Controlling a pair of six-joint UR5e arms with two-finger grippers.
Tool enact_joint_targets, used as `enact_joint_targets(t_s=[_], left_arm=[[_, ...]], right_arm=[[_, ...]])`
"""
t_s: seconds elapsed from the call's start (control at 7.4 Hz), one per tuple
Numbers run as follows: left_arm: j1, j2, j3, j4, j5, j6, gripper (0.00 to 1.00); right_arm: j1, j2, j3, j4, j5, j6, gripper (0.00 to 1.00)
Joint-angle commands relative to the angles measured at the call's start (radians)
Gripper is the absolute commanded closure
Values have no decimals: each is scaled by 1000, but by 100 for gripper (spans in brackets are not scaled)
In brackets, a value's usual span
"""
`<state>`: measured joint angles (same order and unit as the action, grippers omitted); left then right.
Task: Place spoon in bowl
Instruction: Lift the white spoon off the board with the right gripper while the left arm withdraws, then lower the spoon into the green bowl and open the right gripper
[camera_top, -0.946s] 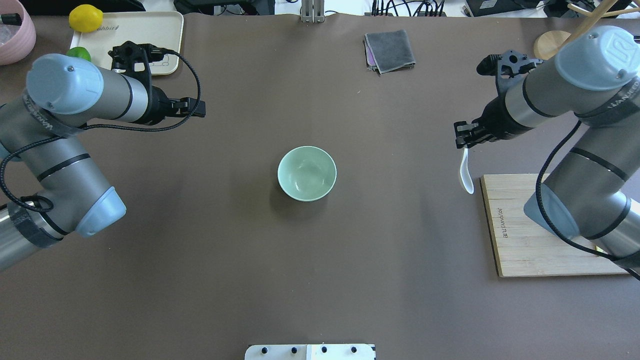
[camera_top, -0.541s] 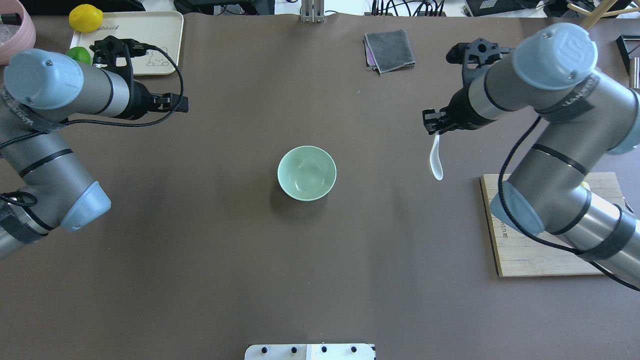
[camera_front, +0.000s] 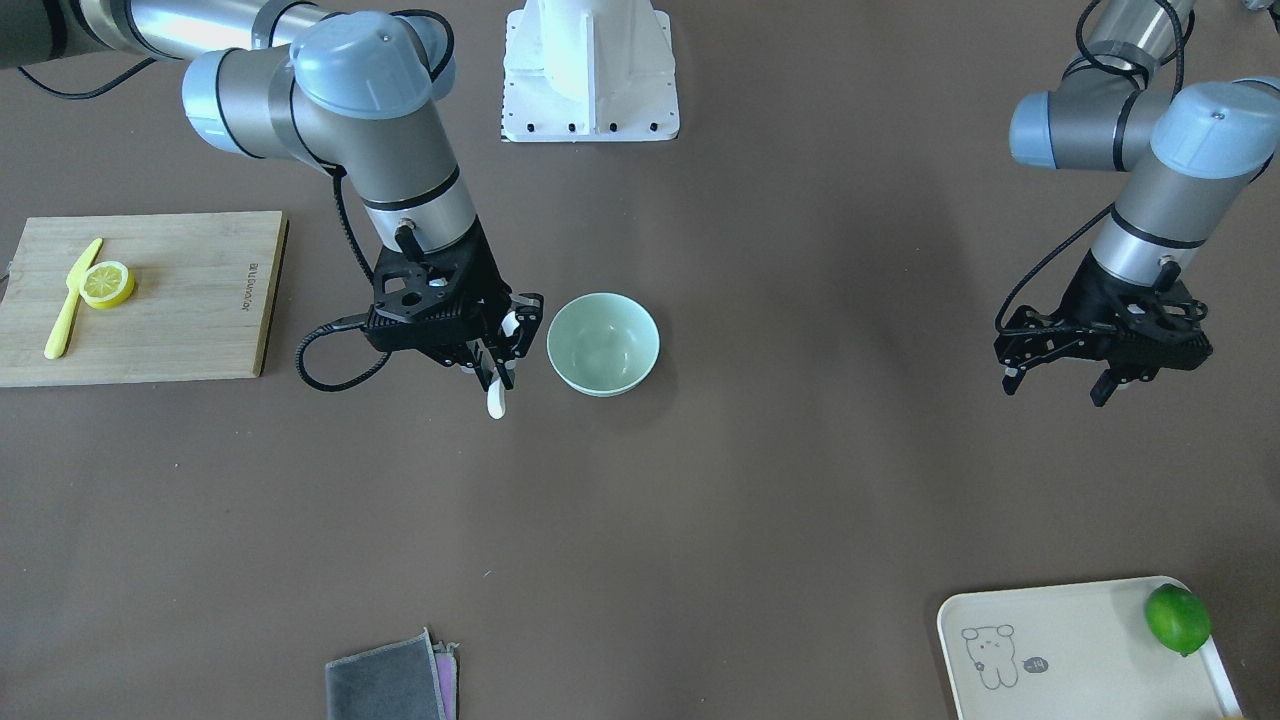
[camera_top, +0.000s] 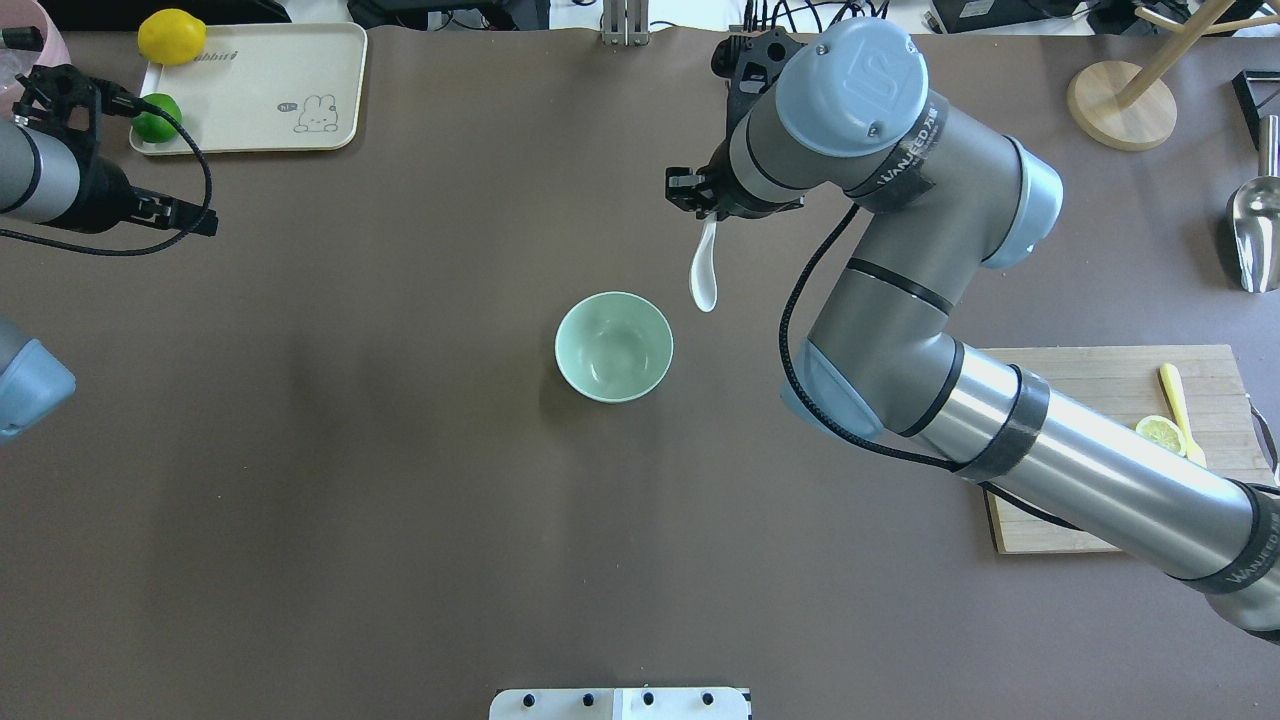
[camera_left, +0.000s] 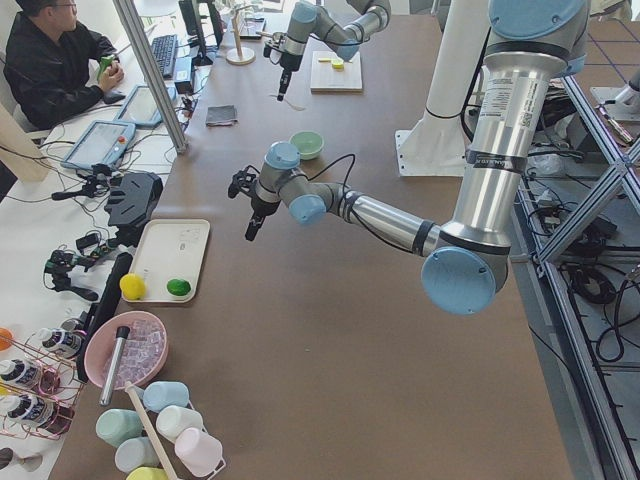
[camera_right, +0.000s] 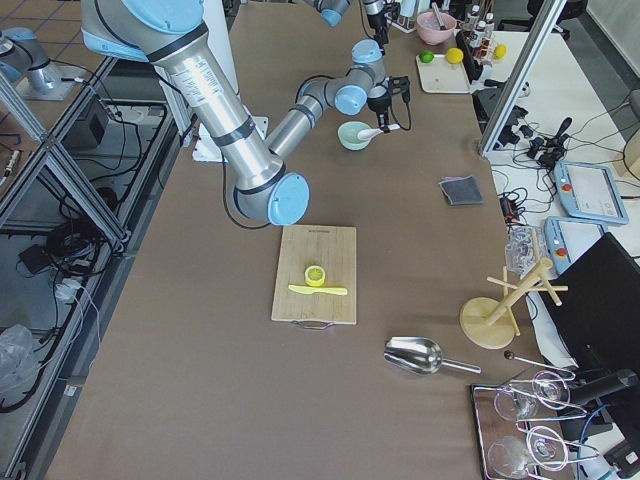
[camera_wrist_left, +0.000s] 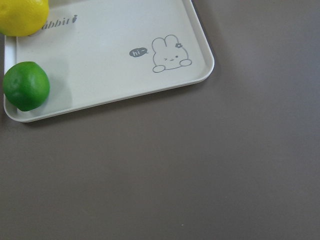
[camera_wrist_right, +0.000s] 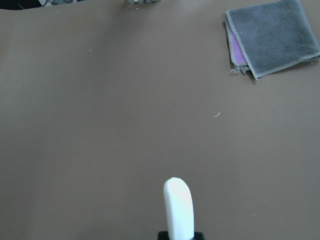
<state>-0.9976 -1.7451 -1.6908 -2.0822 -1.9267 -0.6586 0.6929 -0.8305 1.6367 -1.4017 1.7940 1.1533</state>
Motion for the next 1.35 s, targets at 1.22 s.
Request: enact_joint_targets(t_s=[1.22], left_arm=[[-4, 24, 46, -48, -2, 17, 2]], right_arm=[[-174, 116, -195, 17, -182, 12, 100]])
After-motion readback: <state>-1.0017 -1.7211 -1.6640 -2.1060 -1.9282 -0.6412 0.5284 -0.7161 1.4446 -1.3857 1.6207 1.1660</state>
